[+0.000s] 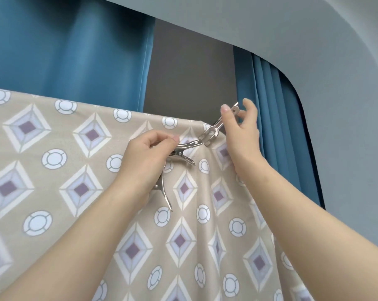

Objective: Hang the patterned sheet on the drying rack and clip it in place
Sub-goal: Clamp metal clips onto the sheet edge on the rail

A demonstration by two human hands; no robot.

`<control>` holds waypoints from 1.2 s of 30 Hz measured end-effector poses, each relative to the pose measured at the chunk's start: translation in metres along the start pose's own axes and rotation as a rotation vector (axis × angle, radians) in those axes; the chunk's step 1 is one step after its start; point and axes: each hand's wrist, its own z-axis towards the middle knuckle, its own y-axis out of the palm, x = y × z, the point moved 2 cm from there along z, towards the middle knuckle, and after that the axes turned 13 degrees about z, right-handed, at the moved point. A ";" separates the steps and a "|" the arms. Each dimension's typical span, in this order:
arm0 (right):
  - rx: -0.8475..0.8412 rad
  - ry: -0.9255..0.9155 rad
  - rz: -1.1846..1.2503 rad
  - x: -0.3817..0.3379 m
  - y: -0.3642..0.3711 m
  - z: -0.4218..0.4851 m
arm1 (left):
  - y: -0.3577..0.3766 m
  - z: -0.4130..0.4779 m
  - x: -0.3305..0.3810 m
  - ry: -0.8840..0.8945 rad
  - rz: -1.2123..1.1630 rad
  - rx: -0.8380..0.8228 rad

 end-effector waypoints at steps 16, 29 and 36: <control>-0.575 0.260 0.010 0.000 0.037 -0.157 | -0.067 -0.080 -0.039 -0.170 0.162 -0.021; -1.073 0.867 0.737 -0.045 0.160 -0.296 | -0.229 -0.156 -0.009 -0.387 0.436 0.421; -1.060 1.071 0.942 -0.103 0.238 -0.357 | -0.331 -0.188 0.005 -0.477 0.463 0.705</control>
